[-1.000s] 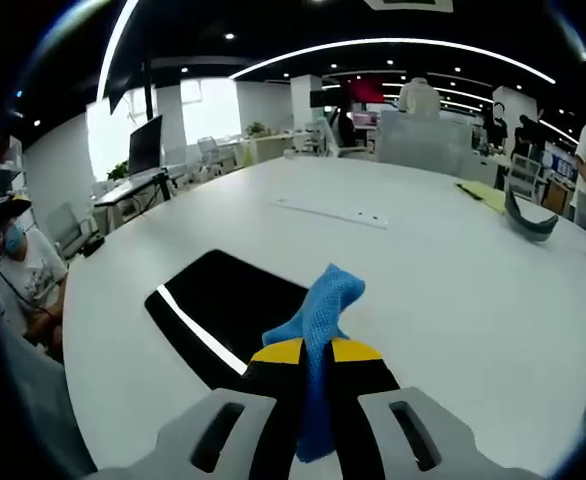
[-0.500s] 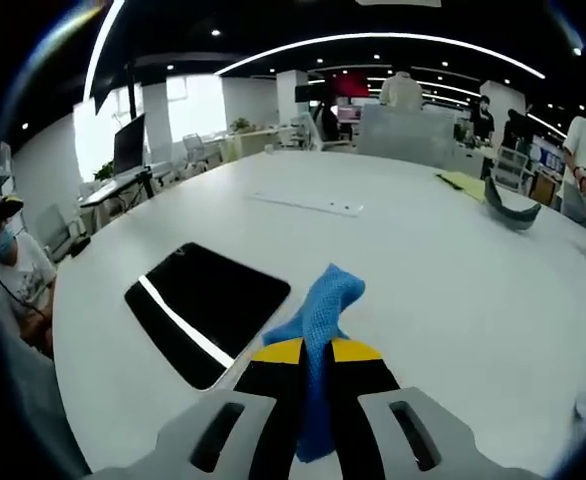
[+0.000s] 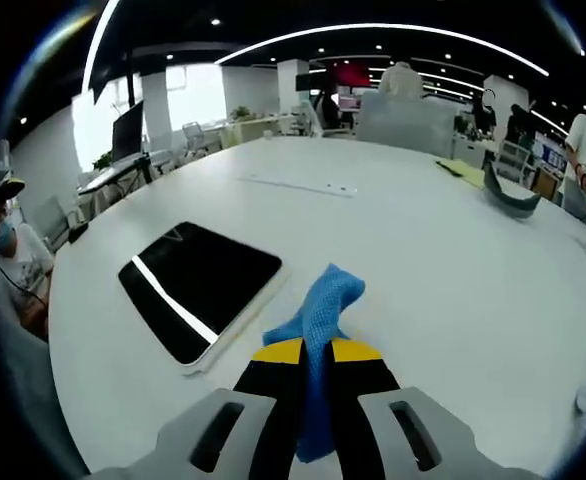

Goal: Wipe the mirror surface with the cleaning cloth until all visible marks leave the cleaned area.

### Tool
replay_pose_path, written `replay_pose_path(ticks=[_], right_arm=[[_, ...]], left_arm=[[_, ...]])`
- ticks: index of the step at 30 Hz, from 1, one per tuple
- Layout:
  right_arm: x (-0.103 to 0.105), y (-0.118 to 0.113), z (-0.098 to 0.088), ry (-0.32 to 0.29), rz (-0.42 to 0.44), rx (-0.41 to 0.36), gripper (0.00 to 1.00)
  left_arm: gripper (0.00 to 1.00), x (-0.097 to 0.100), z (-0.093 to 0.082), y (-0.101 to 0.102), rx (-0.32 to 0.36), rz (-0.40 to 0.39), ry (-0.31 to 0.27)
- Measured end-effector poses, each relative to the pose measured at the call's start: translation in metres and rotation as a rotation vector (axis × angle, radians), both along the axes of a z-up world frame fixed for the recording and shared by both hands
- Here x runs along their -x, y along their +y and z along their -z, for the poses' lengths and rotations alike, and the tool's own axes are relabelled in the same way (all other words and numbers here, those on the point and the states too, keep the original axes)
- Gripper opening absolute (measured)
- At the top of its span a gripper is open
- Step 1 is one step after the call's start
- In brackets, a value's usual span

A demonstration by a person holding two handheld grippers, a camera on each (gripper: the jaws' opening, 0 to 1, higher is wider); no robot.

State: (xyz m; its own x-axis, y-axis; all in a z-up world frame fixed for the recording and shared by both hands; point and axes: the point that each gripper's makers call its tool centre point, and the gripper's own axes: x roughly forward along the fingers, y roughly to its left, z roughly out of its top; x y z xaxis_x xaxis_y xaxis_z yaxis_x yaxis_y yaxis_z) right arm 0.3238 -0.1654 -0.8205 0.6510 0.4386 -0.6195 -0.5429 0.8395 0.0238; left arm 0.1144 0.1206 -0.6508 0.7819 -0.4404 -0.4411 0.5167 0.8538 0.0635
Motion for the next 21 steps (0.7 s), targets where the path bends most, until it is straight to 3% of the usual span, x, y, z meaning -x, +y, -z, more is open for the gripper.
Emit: replay_pose_path(ticks=[12,16,21], right_arm=[[0.005,-0.006,0.020,0.039,0.022,-0.023,0.03],[0.009,-0.009,0.035,0.073,0.007,-0.007,0.04],[0.008,-0.011,0.036,0.037,0.026,-0.054,0.03]], left_arm=[[0.96,-0.006,0.004,-0.005,-0.010,0.012,0.014],[0.96,-0.009,0.008,-0.008,-0.012,0.010,0.020],[0.96,-0.008,0.013,-0.013,-0.019,0.017,0.028]])
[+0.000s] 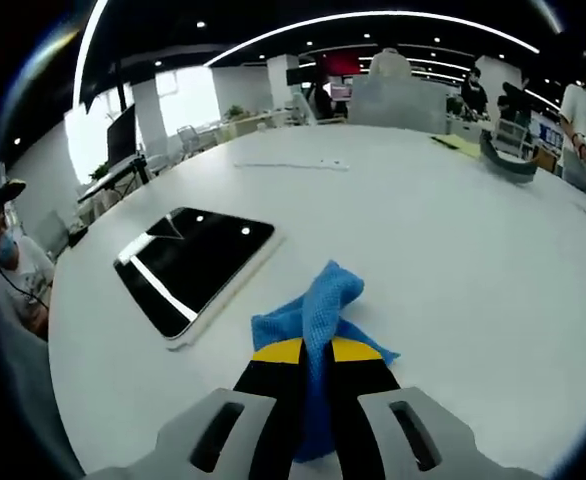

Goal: Wipe the mirror surface with the cleaning cloth until all visible marks leave the cleaned area.

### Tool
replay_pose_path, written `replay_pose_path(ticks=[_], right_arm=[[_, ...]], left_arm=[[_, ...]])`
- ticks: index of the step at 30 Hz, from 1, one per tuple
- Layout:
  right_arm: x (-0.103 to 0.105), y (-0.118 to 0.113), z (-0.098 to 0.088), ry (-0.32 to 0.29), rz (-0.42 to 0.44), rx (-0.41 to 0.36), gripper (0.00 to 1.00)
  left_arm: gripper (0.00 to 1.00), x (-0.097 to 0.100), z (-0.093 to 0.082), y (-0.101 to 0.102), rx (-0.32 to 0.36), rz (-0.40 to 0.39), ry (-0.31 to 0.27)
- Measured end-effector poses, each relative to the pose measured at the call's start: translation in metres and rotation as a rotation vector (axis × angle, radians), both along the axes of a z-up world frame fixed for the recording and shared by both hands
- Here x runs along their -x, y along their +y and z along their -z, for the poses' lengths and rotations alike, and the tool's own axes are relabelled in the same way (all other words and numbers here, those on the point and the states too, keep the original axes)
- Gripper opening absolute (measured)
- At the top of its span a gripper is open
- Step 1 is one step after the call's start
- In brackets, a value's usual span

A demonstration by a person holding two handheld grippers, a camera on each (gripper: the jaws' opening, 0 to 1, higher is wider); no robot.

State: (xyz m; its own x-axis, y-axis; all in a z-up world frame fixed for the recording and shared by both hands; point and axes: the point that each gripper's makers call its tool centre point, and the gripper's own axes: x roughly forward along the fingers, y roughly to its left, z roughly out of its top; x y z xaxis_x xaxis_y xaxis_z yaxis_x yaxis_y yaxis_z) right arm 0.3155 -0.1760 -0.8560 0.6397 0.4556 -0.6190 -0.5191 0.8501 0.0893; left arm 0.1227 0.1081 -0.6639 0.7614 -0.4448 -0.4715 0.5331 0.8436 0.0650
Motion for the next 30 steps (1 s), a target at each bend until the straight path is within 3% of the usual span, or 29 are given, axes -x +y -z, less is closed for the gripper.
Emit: replay_pose_path(ticks=[7,18,23,30], right_arm=[[0.003,0.004,-0.002,-0.009,-0.022,0.014,0.05],[0.019,0.022,-0.001,-0.075,-0.237,0.052,0.32],[0.022,0.023,-0.002,-0.087,-0.267,0.034,0.38],[0.022,0.025,-0.004,-0.087,-0.261,0.025,0.38]], left_arm=[[0.96,-0.002,0.000,-0.006,0.001,0.012,0.001],[0.96,0.000,-0.003,-0.011,-0.018,0.039,-0.007],[0.96,0.001,-0.002,-0.007,-0.020,0.036,-0.006],[0.96,0.000,-0.002,-0.004,-0.019,0.031,-0.002]])
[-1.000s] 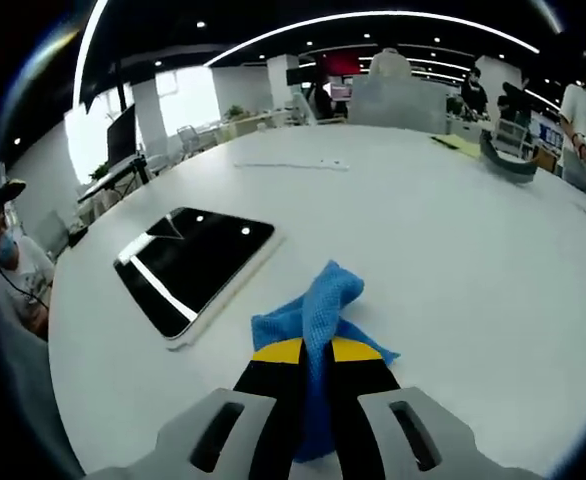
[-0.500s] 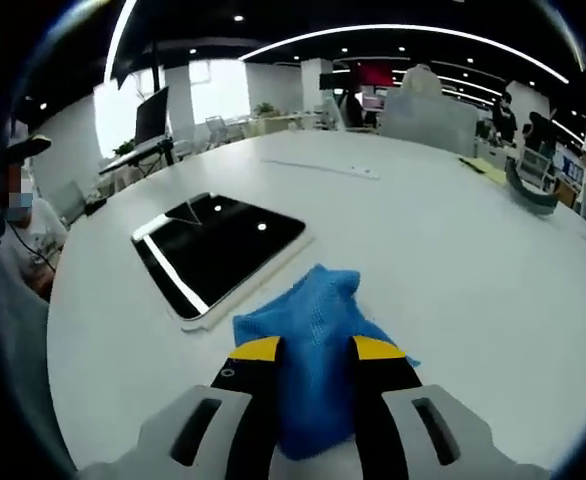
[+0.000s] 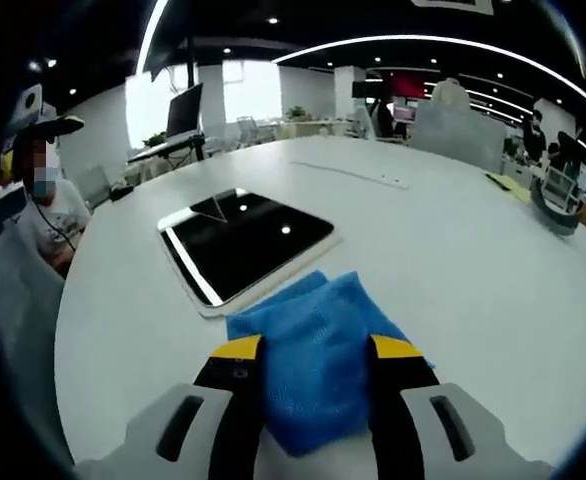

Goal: Wipe the mirror surface with the cleaning cloth until all visible marks leave the cleaned area.

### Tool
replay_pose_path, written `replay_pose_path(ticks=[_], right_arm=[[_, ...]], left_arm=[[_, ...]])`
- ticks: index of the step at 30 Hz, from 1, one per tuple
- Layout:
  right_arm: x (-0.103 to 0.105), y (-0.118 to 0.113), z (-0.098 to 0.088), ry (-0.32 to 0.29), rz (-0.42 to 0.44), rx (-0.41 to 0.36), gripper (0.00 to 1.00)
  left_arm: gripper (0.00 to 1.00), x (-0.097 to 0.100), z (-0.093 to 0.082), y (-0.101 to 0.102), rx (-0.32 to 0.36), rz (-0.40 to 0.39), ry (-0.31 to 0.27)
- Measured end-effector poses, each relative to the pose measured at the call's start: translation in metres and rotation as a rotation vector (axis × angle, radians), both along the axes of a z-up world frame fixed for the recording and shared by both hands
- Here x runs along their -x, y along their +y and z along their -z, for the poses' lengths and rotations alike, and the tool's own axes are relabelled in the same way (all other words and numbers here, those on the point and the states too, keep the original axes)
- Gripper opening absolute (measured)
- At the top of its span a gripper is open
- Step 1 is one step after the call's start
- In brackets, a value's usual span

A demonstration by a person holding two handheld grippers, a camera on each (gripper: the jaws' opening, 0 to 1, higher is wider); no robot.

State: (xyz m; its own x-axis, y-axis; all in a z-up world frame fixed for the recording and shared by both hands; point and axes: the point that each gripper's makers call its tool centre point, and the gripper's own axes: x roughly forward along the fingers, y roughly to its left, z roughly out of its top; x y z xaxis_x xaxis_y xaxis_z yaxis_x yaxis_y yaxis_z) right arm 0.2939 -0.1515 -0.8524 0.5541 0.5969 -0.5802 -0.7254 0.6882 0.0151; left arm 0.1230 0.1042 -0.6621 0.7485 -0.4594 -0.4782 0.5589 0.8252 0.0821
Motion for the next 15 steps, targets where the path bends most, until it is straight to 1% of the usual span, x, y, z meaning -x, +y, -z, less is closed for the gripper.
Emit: replay_pose_path(ticks=[2,4,5,6,7,8,9,10,11,13,15], right_arm=[[0.000,0.002,-0.001,0.012,0.001,0.016,0.37],[-0.001,0.001,-0.002,0.031,0.012,0.032,0.37],[0.000,0.002,-0.003,0.031,0.012,0.033,0.38],[0.002,0.004,-0.009,0.025,0.010,0.027,0.39],[0.003,0.005,-0.011,0.023,0.011,0.018,0.40],[0.003,0.010,-0.021,0.017,0.017,-0.024,0.43],[0.004,0.014,-0.030,0.010,0.018,-0.047,0.44],[0.004,0.019,-0.044,-0.019,0.012,-0.069,0.45],[0.007,0.024,-0.054,-0.034,-0.001,-0.079,0.45],[0.019,0.040,-0.080,-0.060,-0.046,-0.094,0.45],[0.029,0.050,-0.094,-0.063,-0.078,-0.101,0.46]], left_arm=[[0.96,-0.001,-0.001,0.000,-0.006,0.004,-0.006],[0.96,-0.003,-0.003,0.000,0.006,0.003,-0.007],[0.96,-0.003,-0.003,0.000,0.008,0.003,-0.007],[0.96,-0.005,-0.005,0.000,0.015,0.002,-0.011],[0.96,-0.005,-0.005,0.000,0.018,0.003,-0.010],[0.96,-0.006,-0.006,0.000,0.029,0.006,-0.008],[0.96,-0.007,-0.007,0.000,0.031,0.009,-0.007],[0.96,-0.008,-0.009,0.001,0.033,0.013,-0.010],[0.96,-0.009,-0.010,0.002,0.036,0.016,-0.012],[0.96,-0.012,-0.012,0.006,0.051,0.021,-0.011],[0.96,-0.015,-0.014,0.011,0.062,0.025,-0.011]])
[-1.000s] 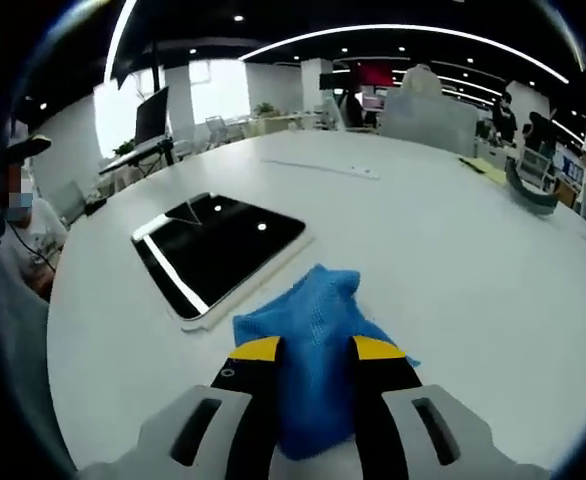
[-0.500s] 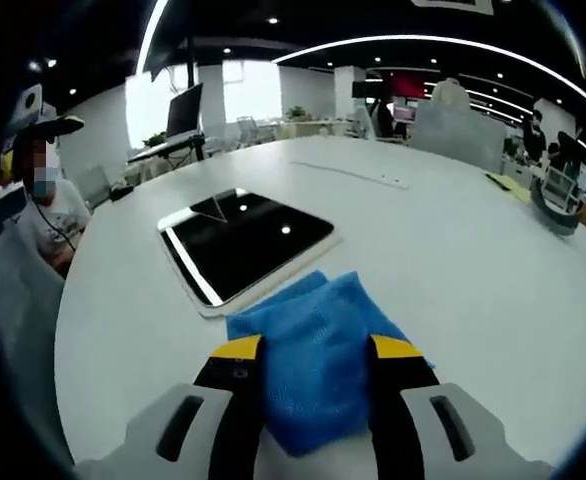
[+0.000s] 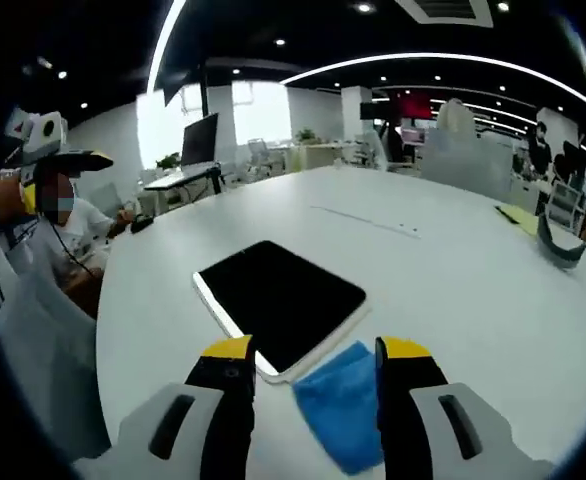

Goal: Wipe the mirror surface with the cleaning cloth until all visible marks leave the cleaned area.

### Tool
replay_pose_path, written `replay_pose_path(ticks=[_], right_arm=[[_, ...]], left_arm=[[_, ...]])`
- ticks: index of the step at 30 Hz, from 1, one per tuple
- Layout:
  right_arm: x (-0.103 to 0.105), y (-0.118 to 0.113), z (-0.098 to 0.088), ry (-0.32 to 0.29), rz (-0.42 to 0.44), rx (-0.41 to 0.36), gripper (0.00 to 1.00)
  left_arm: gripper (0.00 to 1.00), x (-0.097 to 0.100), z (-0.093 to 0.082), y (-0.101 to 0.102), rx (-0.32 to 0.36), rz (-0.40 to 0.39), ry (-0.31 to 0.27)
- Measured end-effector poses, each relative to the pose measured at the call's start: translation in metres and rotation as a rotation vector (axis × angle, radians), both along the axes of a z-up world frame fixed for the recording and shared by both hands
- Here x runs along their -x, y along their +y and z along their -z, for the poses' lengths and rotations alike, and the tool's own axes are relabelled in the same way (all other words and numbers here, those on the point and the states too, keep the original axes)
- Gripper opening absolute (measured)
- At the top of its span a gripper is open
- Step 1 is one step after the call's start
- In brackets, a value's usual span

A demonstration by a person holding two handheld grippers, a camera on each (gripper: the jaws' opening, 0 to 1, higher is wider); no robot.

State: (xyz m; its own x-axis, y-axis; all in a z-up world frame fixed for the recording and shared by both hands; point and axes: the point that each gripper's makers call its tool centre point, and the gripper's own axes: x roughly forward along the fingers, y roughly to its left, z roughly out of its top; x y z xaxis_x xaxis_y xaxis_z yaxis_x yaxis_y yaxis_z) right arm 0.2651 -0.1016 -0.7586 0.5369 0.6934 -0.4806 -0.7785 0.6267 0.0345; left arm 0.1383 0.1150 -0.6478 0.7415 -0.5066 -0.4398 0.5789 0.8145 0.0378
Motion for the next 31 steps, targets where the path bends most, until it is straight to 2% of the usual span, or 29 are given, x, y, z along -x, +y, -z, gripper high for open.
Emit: replay_pose_path(ticks=[3,7,13,15,18,19,20,23,25,26,27,31], right_arm=[[0.017,0.016,-0.033,-0.025,-0.011,-0.044,0.46],[0.038,0.033,-0.066,-0.029,-0.002,-0.086,0.48],[0.065,0.051,-0.097,-0.052,-0.014,-0.095,0.53],[0.075,0.057,-0.103,-0.030,-0.018,-0.114,0.54],[0.087,0.061,-0.105,-0.001,-0.012,-0.100,0.64],[0.093,0.060,-0.101,0.051,0.018,-0.104,0.70],[0.095,0.062,-0.101,0.047,0.008,-0.105,0.73],[0.111,0.066,-0.089,0.062,-0.026,-0.023,0.82],[0.114,0.069,-0.089,0.085,-0.015,-0.040,0.92],[0.117,0.072,-0.090,0.131,0.005,-0.073,0.95],[0.115,0.074,-0.095,0.130,0.017,-0.101,0.96],[0.112,0.077,-0.106,0.106,0.025,-0.104,1.00]], left_arm=[[0.97,-0.002,-0.007,0.005,0.007,0.016,-0.002],[0.97,-0.004,-0.015,0.014,0.021,0.036,-0.001],[0.97,-0.008,-0.025,0.026,0.045,0.059,-0.007],[0.97,-0.009,-0.026,0.028,0.057,0.063,-0.006],[0.98,-0.007,-0.029,0.028,0.071,0.072,0.004],[0.99,-0.006,-0.029,0.028,0.080,0.077,0.005],[0.99,-0.005,-0.028,0.027,0.085,0.082,0.013],[0.99,-0.001,-0.024,0.028,0.092,0.096,0.035],[0.99,0.002,-0.022,0.030,0.099,0.101,0.056],[0.99,0.003,-0.023,0.032,0.105,0.102,0.064],[0.99,0.004,-0.024,0.033,0.105,0.101,0.059],[0.99,0.004,-0.026,0.042,0.103,0.091,0.053]])
